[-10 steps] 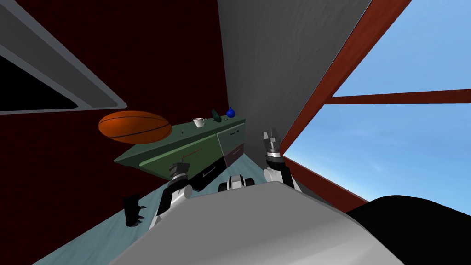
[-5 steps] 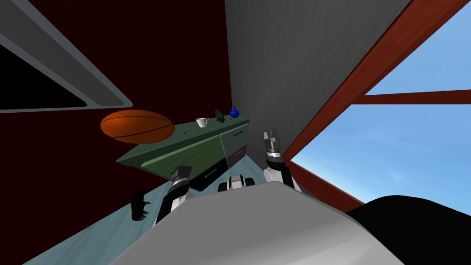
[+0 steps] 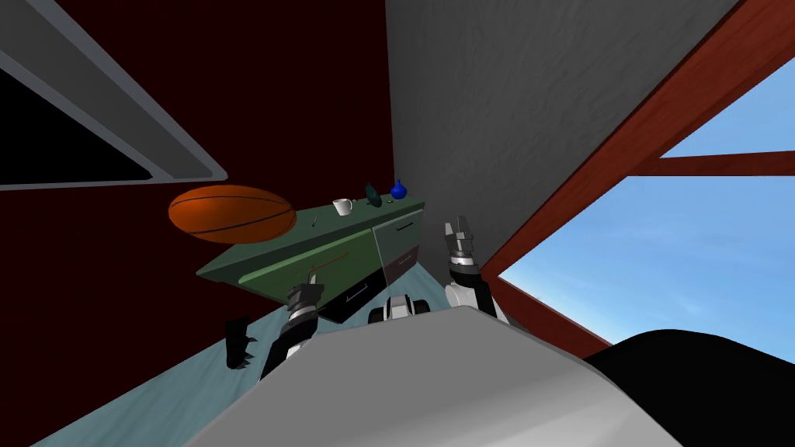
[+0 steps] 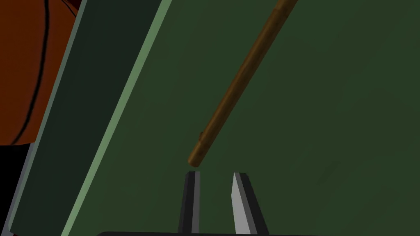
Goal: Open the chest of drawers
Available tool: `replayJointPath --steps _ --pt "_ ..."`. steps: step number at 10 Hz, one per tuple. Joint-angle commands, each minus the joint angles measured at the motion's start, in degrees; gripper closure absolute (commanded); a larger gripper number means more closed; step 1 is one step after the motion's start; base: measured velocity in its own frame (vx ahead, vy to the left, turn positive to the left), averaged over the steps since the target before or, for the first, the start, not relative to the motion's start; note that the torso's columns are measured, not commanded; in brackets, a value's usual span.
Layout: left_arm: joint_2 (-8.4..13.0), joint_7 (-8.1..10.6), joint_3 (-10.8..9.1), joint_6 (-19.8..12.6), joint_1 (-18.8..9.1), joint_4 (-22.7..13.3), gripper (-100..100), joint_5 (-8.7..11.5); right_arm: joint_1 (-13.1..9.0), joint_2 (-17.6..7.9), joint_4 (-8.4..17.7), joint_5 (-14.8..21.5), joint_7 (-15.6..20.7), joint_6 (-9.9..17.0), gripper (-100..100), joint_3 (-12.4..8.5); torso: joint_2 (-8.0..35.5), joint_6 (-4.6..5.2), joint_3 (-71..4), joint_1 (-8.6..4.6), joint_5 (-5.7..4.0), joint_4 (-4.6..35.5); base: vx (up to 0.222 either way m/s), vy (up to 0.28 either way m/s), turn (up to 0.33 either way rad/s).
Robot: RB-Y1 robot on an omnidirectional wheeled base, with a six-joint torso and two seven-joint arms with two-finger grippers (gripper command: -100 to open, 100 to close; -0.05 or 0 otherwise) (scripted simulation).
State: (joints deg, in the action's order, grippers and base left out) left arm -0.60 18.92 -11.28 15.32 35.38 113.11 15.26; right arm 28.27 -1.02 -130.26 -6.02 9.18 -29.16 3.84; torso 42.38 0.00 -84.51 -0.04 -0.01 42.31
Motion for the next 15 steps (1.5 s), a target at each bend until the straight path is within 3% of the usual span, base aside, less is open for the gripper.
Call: replayJointPath --steps 1,6,9,15 --pt "4.2 0.27 -0.11 -0.9 0.8 1.1 -100 0.4 0.0 0.0 0.0 0.0 0.0 0.0 0 0.0 -0.1 0.0 0.0 -0.02 0.0 0.0 0.021 -0.02 0.017" --pt "9.8 1.79 -1.0 -5.1 4.7 5.9 -100 2.6 0.0 0.0 0.0 0.0 0.0 0.0 0 0.0 -0.2 -0.01 -0.1 -0.01 0.0 0.0 0.048 -0.033 0.032" --pt "10.0 2.72 -1.54 -7.6 7.0 8.8 -100 3.9 0.0 0.0 0.0 0.0 0.0 0.0 0 0.0 -0.1 0.0 -0.1 0.02 0.01 0.0 0.07 -0.059 0.039" --pt "8.3 5.08 -2.92 -14.3 13.1 16.0 -100 7.3 0.0 0.0 0.0 0.0 0.0 0.0 0 0.0 -0.1 0.0 -0.1 0.0 0.0 0.0 0.07 -0.053 0.043"
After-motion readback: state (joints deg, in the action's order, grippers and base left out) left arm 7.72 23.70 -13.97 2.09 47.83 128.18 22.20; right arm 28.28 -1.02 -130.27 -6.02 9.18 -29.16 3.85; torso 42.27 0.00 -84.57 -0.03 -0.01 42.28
